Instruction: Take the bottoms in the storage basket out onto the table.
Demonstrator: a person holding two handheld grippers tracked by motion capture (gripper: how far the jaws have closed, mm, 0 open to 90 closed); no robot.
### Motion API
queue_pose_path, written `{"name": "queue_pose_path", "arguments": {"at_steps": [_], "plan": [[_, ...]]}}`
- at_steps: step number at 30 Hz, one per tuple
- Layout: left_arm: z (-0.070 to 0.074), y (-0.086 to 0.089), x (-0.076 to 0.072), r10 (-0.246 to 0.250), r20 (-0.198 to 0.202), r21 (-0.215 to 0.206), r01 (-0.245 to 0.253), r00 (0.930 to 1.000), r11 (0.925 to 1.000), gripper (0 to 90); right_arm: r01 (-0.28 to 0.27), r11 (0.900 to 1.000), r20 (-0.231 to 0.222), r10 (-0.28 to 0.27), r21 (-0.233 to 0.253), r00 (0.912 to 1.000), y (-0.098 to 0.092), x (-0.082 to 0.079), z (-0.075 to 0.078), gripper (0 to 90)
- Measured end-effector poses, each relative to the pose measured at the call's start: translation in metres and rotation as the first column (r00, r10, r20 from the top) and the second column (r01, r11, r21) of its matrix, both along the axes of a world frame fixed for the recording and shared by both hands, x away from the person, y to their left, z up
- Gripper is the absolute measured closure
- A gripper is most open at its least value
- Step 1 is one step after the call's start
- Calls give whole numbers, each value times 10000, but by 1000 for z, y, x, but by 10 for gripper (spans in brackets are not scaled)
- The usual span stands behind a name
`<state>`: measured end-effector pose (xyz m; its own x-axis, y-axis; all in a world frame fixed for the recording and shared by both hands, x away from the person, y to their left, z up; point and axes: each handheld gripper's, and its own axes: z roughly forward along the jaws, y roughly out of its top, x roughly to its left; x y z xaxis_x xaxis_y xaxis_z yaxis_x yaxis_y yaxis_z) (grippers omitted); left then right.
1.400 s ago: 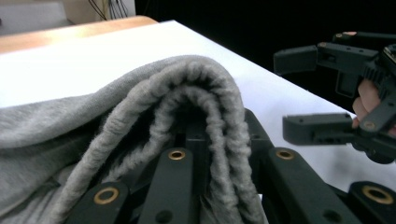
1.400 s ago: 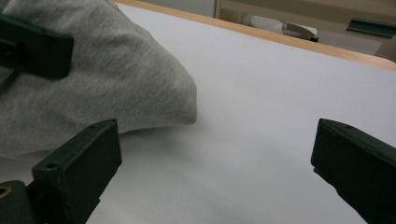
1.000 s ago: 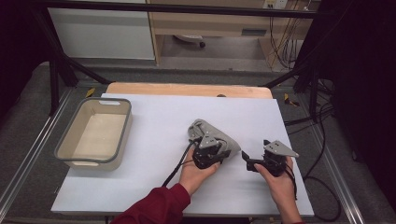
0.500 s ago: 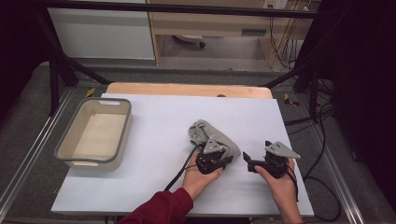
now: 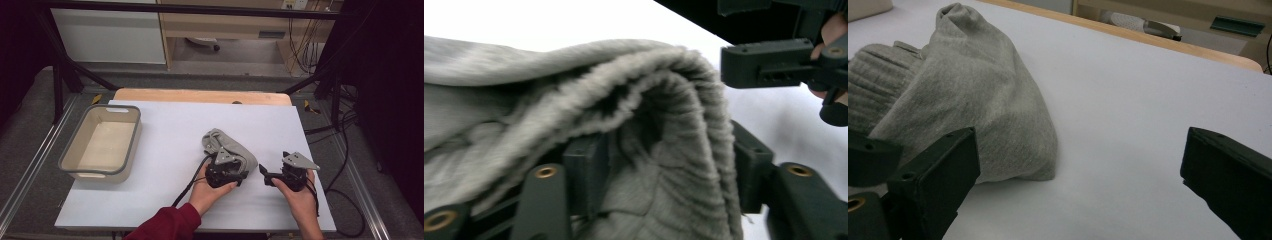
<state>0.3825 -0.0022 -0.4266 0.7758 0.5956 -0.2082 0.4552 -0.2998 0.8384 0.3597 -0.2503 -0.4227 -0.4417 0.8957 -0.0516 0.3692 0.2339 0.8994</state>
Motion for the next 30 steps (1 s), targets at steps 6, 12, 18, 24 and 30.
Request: {"name": "queue_pose_path", "arguments": {"at_steps": [6,12,18,24,30], "plan": [[10,8,-2,119,107,-148,-117,9999,9998,302,-31,10000,-11,31,7,10000,1,0,0,29],[18,9,-1,258,285,-88,-255,9993,9996,195,-54,10000,-37,54,1,10000,1,0,0,28],[30,10,1,347,768,-95,-341,9964,9994,145,-139,9999,-52,139,0,9999,1,-1,0,22],[43,14,6,485,1055,-139,-473,9932,9988,127,-173,9998,-28,173,-18,9998,1,-1,0,21],[53,18,10,565,1169,-287,-535,9915,9982,120,-203,9998,-51,203,-32,9998,0,0,0,19]]}}
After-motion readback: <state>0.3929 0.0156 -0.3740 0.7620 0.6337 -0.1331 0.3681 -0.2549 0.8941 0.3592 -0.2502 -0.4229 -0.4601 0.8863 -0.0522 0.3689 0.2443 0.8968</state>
